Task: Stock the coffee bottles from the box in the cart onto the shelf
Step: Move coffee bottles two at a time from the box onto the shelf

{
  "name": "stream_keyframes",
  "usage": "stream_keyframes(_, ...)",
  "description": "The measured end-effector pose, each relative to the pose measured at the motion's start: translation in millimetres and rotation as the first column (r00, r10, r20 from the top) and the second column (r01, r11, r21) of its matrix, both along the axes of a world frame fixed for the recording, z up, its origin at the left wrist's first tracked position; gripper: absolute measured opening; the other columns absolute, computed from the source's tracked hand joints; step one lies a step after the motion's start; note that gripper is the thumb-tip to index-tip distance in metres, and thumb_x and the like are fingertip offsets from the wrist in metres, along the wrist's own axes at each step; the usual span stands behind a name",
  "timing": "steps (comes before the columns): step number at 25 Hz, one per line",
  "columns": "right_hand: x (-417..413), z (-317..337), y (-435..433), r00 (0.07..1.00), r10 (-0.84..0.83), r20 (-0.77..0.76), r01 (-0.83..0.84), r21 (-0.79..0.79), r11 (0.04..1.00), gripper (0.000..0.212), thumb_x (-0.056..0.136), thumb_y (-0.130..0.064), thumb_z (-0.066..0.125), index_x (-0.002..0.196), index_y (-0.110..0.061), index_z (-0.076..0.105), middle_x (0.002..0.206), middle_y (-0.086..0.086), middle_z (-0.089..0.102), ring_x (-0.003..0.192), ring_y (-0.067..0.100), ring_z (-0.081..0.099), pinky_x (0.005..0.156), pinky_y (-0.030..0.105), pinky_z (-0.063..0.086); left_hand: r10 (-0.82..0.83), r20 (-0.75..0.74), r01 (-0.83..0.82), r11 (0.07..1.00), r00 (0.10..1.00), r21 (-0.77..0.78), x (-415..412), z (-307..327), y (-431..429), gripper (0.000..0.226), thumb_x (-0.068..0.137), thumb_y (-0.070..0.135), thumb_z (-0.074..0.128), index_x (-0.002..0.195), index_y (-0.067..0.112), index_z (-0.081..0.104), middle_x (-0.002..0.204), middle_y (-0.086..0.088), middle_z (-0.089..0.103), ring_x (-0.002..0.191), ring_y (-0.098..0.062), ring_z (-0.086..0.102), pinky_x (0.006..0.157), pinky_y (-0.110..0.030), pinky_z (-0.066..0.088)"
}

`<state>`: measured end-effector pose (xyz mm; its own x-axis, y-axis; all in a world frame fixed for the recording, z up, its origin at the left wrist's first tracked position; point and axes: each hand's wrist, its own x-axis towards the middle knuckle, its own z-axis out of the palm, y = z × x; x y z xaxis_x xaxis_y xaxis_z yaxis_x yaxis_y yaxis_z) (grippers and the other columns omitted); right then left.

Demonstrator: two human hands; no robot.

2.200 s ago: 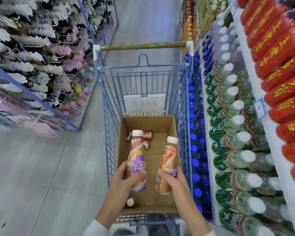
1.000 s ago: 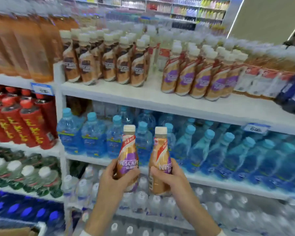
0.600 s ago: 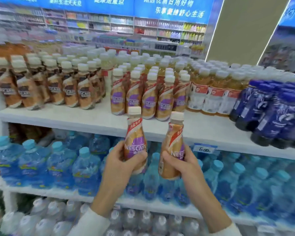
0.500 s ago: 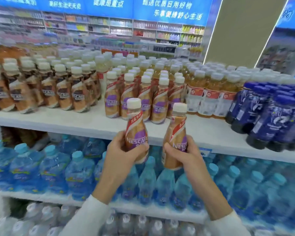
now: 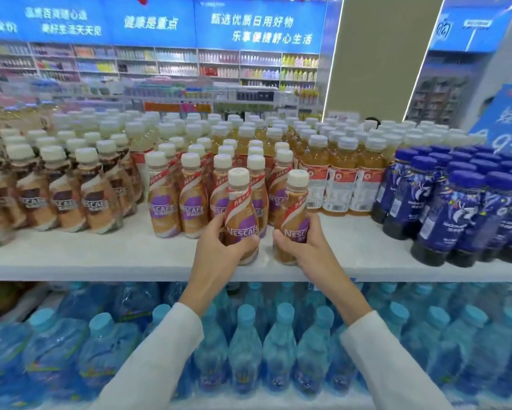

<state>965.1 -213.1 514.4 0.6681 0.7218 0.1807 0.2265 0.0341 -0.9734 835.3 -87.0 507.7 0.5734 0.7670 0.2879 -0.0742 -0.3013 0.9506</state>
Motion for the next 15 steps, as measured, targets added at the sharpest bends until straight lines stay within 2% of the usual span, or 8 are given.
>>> stream_keyframes(2,2,-2,-1,1.0,0.005,0.029,-0.004,-0.042,0.999,0.071,0.084,-0.029,0.08,0.139,-0.025,0.036,0.125,-0.015,0.061,0.111,-0.005,0.059,0.088,0.013,0.048,-0.015,-0.034,0.016,1.0,0.999,0.019,1,-3,1,0.062,0.076,0.029,0.086,0.131,0.026,0.057,0.12,0.01,0.068,0.105,-0.004,0.065,0.086,-0.02,0.055)
stream_keyframes(4,3,-5,-6,0.998,-0.009,0.067,0.014,-0.077,0.997,0.082,0.077,-0.028,0.086,0.141,-0.028,0.035,0.128,-0.016,0.059,0.114,-0.003,0.058,0.097,0.02,0.048,-0.05,-0.049,0.051,0.999,0.998,0.015,-3,-4,3,0.065,0.074,0.028,0.087,0.129,0.031,0.053,0.121,0.013,0.065,0.107,-0.003,0.063,0.086,-0.019,0.053)
stream_keyframes(6,3,-8,-11,0.993,-0.061,0.098,0.069,-0.078,0.995,0.078,0.076,-0.018,0.087,0.138,-0.032,0.042,0.127,-0.017,0.061,0.115,0.0,0.06,0.101,0.027,0.05,-0.07,-0.04,0.07,0.997,0.997,0.009,-9,-6,7,0.067,0.073,0.025,0.088,0.127,0.037,0.05,0.121,0.016,0.063,0.108,-0.002,0.062,0.089,-0.021,0.052)
stream_keyframes(8,0,-9,-13,0.98,-0.145,0.138,0.152,-0.048,0.987,0.07,0.073,-0.017,0.089,0.127,-0.034,0.05,0.119,-0.017,0.064,0.108,-0.003,0.061,0.096,0.024,0.053,-0.053,-0.038,0.054,0.998,0.998,0.026,-12,-7,8,0.064,0.073,0.023,0.089,0.125,0.035,0.053,0.119,0.015,0.066,0.107,-0.001,0.064,0.089,-0.022,0.053)
stream_keyframes(11,-10,-8,-9,0.936,-0.245,0.252,0.259,-0.026,0.965,0.071,0.065,-0.031,0.094,0.117,-0.036,0.048,0.108,-0.023,0.061,0.096,-0.011,0.059,0.077,0.01,0.051,-0.08,-0.055,0.082,0.996,0.995,0.036,-11,-7,10,0.061,0.079,0.016,0.085,0.13,0.028,0.056,0.122,0.011,0.067,0.109,-0.001,0.064,0.094,-0.025,0.054)
stream_keyframes(13,-13,-10,-7,0.93,-0.248,0.27,0.264,-0.022,0.964,0.073,0.063,-0.038,0.094,0.118,-0.037,0.046,0.11,-0.023,0.06,0.099,-0.01,0.059,0.076,0.01,0.05,-0.144,-0.083,0.147,0.989,0.986,0.025,-9,-8,13,0.064,0.084,0.014,0.079,0.14,0.025,0.051,0.13,0.009,0.064,0.117,-0.005,0.061,0.103,-0.034,0.052)
stream_keyframes(15,-14,-13,-9,0.937,-0.257,0.238,0.263,0.007,0.965,0.075,0.063,-0.041,0.094,0.122,-0.035,0.047,0.116,-0.02,0.061,0.104,-0.004,0.06,0.083,0.015,0.053,-0.168,-0.102,0.172,0.984,0.981,0.036,-10,-10,13,0.069,0.084,0.019,0.081,0.144,0.027,0.047,0.133,0.011,0.062,0.12,-0.006,0.06,0.105,-0.036,0.051)
